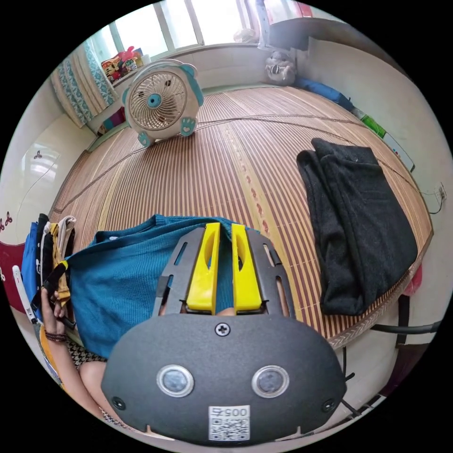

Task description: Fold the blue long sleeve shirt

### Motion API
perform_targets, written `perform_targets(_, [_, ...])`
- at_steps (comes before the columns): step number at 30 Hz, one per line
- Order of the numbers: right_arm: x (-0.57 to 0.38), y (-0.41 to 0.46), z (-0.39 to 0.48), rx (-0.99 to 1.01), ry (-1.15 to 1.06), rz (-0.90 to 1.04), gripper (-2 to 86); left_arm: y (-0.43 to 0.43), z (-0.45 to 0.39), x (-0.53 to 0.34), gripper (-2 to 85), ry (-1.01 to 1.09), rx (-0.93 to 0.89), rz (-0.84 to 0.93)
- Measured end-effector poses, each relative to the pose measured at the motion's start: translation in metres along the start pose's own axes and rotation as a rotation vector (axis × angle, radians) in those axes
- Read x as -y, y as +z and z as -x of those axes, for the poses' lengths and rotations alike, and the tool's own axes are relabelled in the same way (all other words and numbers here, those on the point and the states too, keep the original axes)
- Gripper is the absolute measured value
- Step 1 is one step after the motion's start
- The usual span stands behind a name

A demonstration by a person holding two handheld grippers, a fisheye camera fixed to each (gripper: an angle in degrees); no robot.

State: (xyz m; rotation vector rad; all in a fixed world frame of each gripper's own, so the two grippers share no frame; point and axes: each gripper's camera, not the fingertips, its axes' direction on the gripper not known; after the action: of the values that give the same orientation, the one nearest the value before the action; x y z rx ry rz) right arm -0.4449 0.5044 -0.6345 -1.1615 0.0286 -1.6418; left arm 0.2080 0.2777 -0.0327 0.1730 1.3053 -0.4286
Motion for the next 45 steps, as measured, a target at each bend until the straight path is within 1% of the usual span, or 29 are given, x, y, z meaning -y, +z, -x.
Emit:
perform_targets(3, [-0.001, 0.006, 0.009, -0.056, -0.080, -0.048, 4.6, 0.002, 0.004, 0.001, 2.4, -0.028, -0.049, -0.012])
perform_targets(7, [-0.004, 0.004, 0.010, -0.025, -0.112, -0.077, 7.7, 0.002, 0.005, -0.001, 3.4, -0.030, -0.083, -0.029])
perform_targets(10, [-0.012, -0.013, 0.004, 0.041, -0.081, -0.147, 11.2, -0.002, 0.001, -0.005, 4.7, -0.018, -0.088, -0.070])
perform_targets(12, [-0.018, -0.024, 0.002, 0.059, -0.052, -0.188, 12.2, -0.014, -0.004, -0.012, 5.6, -0.023, -0.060, -0.146])
perform_targets(15, [-0.029, -0.040, 0.001, 0.061, -0.028, -0.233, 12.5, -0.031, -0.013, -0.021, 6.5, -0.037, -0.035, -0.231])
perform_targets(18, [-0.036, -0.046, -0.001, 0.087, -0.003, -0.225, 11.9, -0.039, -0.025, -0.027, 6.5, -0.008, -0.042, -0.251])
perform_targets(23, [-0.044, -0.044, -0.007, 0.118, 0.016, -0.167, 10.8, -0.029, -0.052, -0.034, 5.8, 0.118, 0.008, -0.145])
perform_targets(27, [-0.051, -0.041, 0.006, 0.074, -0.057, -0.125, 10.8, -0.024, -0.070, -0.040, 5.7, 0.178, 0.036, -0.111])
perform_targets(30, [-0.055, -0.040, 0.016, 0.021, -0.106, -0.107, 10.8, -0.021, -0.072, -0.040, 5.8, 0.160, 0.000, -0.079])
perform_targets(34, [-0.055, -0.040, 0.012, 0.044, -0.084, -0.110, 10.9, -0.017, -0.072, -0.039, 5.9, 0.131, -0.019, -0.056])
perform_targets(38, [-0.055, -0.042, 0.019, 0.015, -0.091, -0.151, 11.0, -0.008, -0.077, -0.033, 5.8, 0.122, -0.010, -0.029])
perform_targets(42, [-0.051, -0.032, 0.042, 0.016, -0.182, -0.130, 11.9, 0.003, -0.085, -0.026, 5.9, 0.116, 0.015, -0.008])
perform_targets(45, [-0.043, -0.022, 0.051, 0.015, -0.201, -0.120, 12.1, 0.008, -0.093, -0.022, 5.8, 0.130, 0.037, -0.012])
